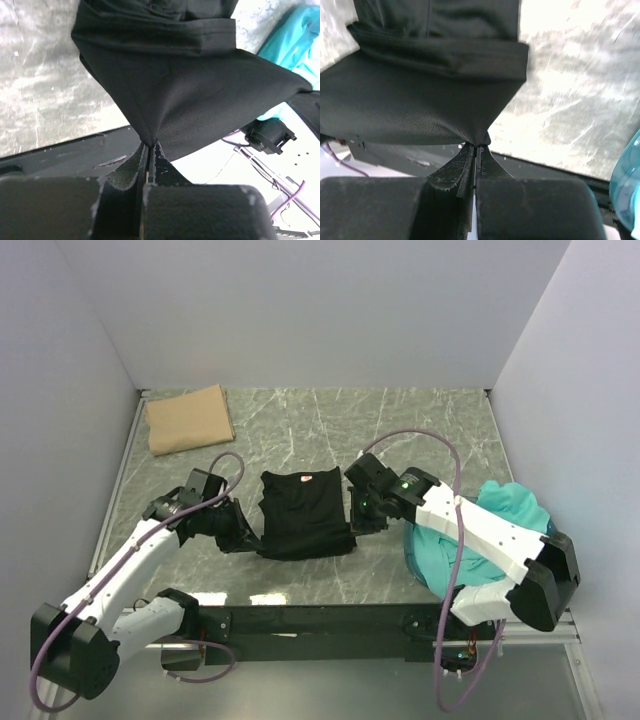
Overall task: Fold and stack the t-shirts
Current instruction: Fold the tshirt
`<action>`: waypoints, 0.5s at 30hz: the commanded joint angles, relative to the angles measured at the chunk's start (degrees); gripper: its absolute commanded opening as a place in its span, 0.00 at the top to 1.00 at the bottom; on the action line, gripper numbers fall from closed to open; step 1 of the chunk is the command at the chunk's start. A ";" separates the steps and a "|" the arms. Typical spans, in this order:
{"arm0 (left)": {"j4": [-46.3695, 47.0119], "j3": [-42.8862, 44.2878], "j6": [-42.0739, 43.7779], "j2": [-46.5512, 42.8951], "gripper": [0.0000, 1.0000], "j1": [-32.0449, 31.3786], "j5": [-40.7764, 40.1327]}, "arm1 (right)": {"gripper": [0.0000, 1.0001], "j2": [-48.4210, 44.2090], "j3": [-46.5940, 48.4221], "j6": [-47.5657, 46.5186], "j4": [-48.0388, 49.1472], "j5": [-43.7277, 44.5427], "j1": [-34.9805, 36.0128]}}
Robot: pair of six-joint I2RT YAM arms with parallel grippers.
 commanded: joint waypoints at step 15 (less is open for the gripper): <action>5.69 10.39 5.83 16.32 1.00 5.71 -0.84 | 1.00 12.60 18.25 -11.58 0.66 0.54 -11.14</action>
